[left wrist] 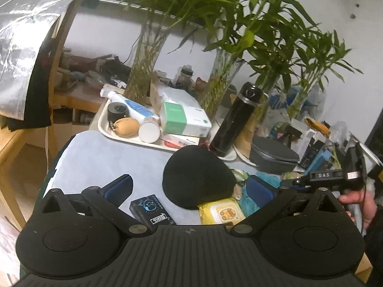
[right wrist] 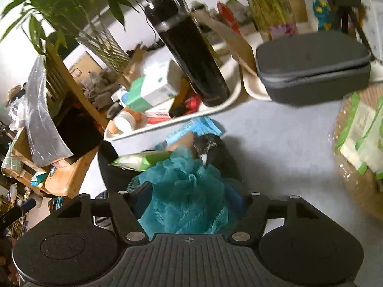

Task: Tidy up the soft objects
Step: 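Reach past the box and grasp the teal mesh bath pouf with the right gripper, then lower the left gripper onto the black tissue pack and grasp it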

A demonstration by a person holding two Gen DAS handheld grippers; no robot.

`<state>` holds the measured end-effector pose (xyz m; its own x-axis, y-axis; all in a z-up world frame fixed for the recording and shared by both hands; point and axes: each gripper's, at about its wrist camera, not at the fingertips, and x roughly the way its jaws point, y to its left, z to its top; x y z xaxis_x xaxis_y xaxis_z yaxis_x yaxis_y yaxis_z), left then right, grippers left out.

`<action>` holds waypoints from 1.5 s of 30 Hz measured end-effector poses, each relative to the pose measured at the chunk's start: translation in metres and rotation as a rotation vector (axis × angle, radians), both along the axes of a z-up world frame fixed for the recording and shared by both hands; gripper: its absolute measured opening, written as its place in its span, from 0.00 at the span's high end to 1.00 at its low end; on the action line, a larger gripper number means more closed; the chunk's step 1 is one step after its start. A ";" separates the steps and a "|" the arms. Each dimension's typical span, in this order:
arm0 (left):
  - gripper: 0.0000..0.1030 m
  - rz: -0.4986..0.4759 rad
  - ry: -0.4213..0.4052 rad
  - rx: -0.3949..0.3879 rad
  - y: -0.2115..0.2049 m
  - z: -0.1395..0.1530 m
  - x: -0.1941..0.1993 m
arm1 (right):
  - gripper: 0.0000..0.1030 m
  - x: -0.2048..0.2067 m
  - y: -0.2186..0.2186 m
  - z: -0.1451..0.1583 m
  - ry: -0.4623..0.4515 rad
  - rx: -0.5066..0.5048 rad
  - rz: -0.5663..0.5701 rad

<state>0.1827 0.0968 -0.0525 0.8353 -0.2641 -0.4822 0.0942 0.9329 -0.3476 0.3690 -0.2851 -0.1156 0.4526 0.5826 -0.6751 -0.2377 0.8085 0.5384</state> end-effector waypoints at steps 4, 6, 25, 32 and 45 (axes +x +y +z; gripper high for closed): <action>0.00 0.013 0.005 0.031 -0.001 -0.003 0.003 | 0.42 0.005 0.005 -0.010 0.045 0.020 0.013; 0.00 0.025 0.012 0.032 0.000 -0.004 0.005 | 0.50 0.006 0.007 -0.015 0.070 0.042 0.018; 0.00 0.134 0.143 -0.121 0.034 -0.024 0.017 | 0.83 -0.040 -0.031 0.054 -0.207 0.041 -0.111; 0.00 0.129 0.258 -0.071 0.029 -0.037 0.045 | 0.84 -0.063 -0.038 0.066 -0.295 -0.027 -0.150; 0.19 0.018 0.476 -0.050 0.018 -0.080 0.111 | 0.84 -0.061 -0.043 0.063 -0.286 -0.056 -0.173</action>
